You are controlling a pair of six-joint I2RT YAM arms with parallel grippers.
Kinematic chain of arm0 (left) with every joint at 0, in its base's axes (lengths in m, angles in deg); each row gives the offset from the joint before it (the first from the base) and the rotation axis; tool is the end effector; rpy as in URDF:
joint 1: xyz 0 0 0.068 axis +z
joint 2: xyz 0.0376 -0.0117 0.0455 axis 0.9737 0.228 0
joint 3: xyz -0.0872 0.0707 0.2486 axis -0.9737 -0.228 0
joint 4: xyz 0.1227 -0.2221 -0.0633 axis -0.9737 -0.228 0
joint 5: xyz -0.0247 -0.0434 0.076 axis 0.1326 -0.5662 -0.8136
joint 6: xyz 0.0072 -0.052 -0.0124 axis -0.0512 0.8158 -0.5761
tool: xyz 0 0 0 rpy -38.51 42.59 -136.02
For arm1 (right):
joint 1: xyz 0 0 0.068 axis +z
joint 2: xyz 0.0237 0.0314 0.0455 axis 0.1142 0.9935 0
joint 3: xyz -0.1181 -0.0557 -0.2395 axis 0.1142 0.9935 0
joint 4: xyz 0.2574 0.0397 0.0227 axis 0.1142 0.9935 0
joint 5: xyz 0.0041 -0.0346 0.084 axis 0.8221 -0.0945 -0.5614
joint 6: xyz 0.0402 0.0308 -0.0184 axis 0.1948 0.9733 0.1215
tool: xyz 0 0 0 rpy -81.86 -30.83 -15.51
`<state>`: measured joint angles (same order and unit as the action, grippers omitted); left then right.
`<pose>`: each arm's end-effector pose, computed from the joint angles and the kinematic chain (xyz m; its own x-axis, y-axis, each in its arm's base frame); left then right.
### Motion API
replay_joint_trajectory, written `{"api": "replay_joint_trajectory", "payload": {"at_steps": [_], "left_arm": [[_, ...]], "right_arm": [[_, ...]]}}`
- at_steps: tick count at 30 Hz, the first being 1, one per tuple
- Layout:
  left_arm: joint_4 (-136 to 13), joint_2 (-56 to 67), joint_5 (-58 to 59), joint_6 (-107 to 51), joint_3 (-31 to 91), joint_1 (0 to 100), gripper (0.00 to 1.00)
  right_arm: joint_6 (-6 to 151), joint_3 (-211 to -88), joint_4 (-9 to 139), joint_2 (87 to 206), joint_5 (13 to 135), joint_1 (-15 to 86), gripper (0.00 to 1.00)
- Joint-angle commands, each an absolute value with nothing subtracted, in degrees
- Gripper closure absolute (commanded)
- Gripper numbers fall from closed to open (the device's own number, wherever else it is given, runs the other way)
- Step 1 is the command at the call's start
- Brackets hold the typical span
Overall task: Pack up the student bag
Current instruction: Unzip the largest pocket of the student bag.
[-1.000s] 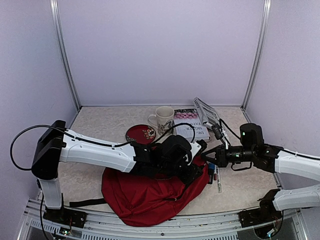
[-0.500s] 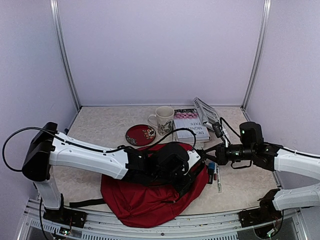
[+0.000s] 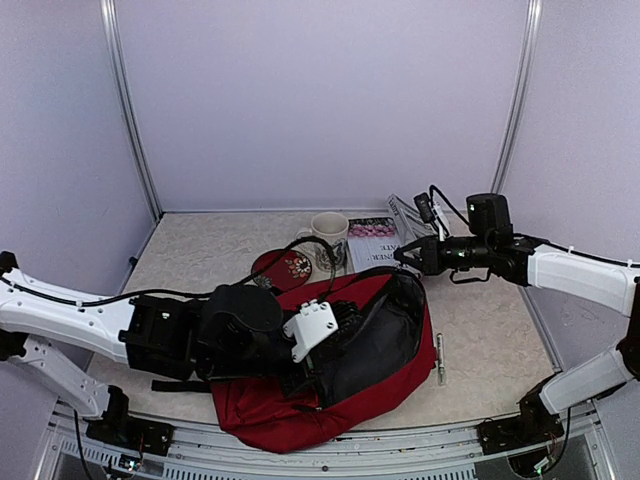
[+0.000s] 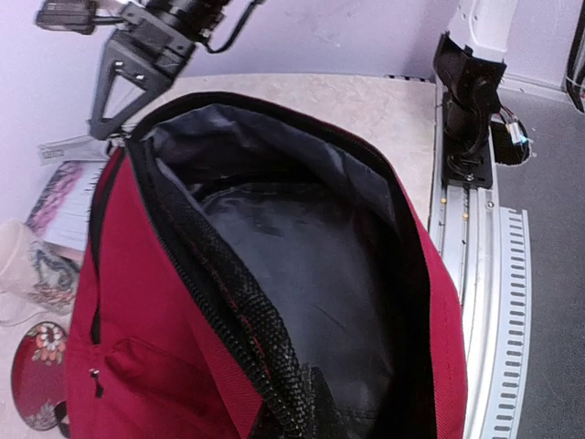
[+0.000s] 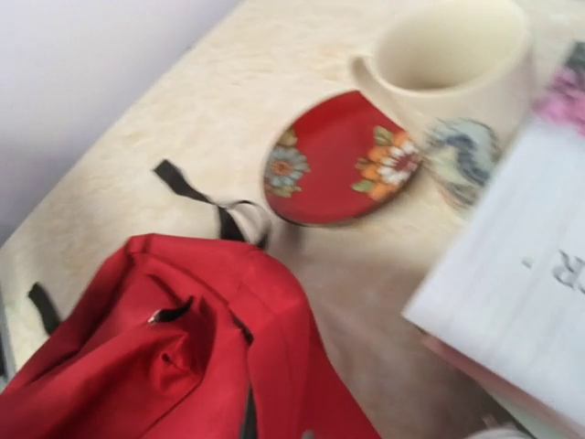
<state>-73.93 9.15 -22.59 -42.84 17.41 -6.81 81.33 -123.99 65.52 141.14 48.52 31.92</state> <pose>0.0442 -0.3136 0.2911 -0.0037 0.5159 -0.8567 0.9382 0.2983 0.1756 0.2587 0.1441 0.2704 -0.6098 -0.0365 -0.7917 -0.6575 0.5810 0.4797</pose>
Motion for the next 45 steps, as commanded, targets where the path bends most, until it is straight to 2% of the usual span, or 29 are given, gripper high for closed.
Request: {"api": "replay_joint_trajectory", "payload": {"at_steps": [1, 4, 7, 10, 11, 12, 13, 14, 15, 17, 21, 30, 32, 36, 37, 40, 43, 45], "left_arm": [[-79.8, -1.3, -27.1, -43.5, 13.4, -7.4, 1.0], [-82.7, -6.1, -31.9, -40.8, 12.3, -2.5, 1.0], [-82.7, -10.6, -34.9, -40.5, 10.4, 2.7, 1.0], [-82.9, -13.9, -33.3, -40.4, 7.8, 5.2, 1.0], [-83.9, -14.4, -31.4, -40.3, 6.9, 5.1, 0.95], [-84.8, -14.6, -28.3, -40.1, 6.2, 4.6, 0.75], [-85.2, -14.7, -25.8, -39.2, 5.3, 3.8, 0.51], [-85.1, -14.4, -25.6, -38.5, 4.5, 2.7, 0.34], [-85.0, -13.8, -25.6, -37.3, 3.8, 1.5, 0.26], [-84.6, -11.2, -26.1, -35.4, 4.2, -1.0, 0.18], [-81.7, -3.7, -31.6, -35.3, 7.4, -6.9, 0.11], [-72.3, 5.2, -39.5, -35.7, 9.0, -8.0, 0.07], [-72.7, 6.6, -42.5, -35.9, 8.7, -7.5, 0.1], [-73.9, 7.6, -44.4, -35.7, 8.4, -5.4, 0.38], [-73.7, 7.4, -44.3, -35.8, 8.3, -5.0, 0.47], [-72.9, 6.0, -43.6, -36.2, 8.8, -5.0, 0.97], [-72.1, 2.7, -39.9, -37.7, 8.4, -5.5, 1.0], [-69.8, -0.7, -37.9, -40.1, 6.5, -6.3, 1.0]], "right_arm": [[78.8, -127.8, 63.9, 141.5, 50.5, 29.3, 1.0], [80.5, -129.5, 64.7, 141.2, 43.9, 31.6, 1.0], [76.8, -133.3, 69.1, 140.9, 45.8, 40.6, 1.0], [78.0, -134.3, 69.5, 139.9, 46.2, 46.3, 1.0], [79.5, -133.7, 68.3, 139.3, 46.9, 47.5, 1.0], [80.6, -133.1, 66.9, 138.7, 48.0, 49.0, 1.0], [81.6, -132.6, 66.0, 138.5, 49.5, 51.1, 1.0], [82.2, -132.4, 65.4, 138.7, 50.6, 52.3, 1.0], [83.2, -132.5, 64.9, 139.1, 51.5, 54.4, 1.0], [84.9, -132.7, 63.3, 140.0, 53.7, 57.2, 1.0], [85.6, -135.5, 62.6, 142.3, 56.2, 60.6, 1.0], [85.8, -136.6, 61.1, 142.6, 56.2, 62.0, 1.0], [85.8, -136.3, 61.0, 142.0, 56.2, 62.1, 1.0], [85.9, -135.6, 61.2, 140.6, 55.9, 62.0, 1.0], [85.8, -135.3, 61.3, 140.2, 56.1, 62.0, 1.0], [85.0, -134.3, 62.0, 139.2, 57.8, 61.8, 1.0], [84.5, -132.2, 62.2, 137.4, 59.6, 58.9, 1.0], [86.3, -129.4, 58.4, 135.9, 56.4, 54.1, 1.0]]}}
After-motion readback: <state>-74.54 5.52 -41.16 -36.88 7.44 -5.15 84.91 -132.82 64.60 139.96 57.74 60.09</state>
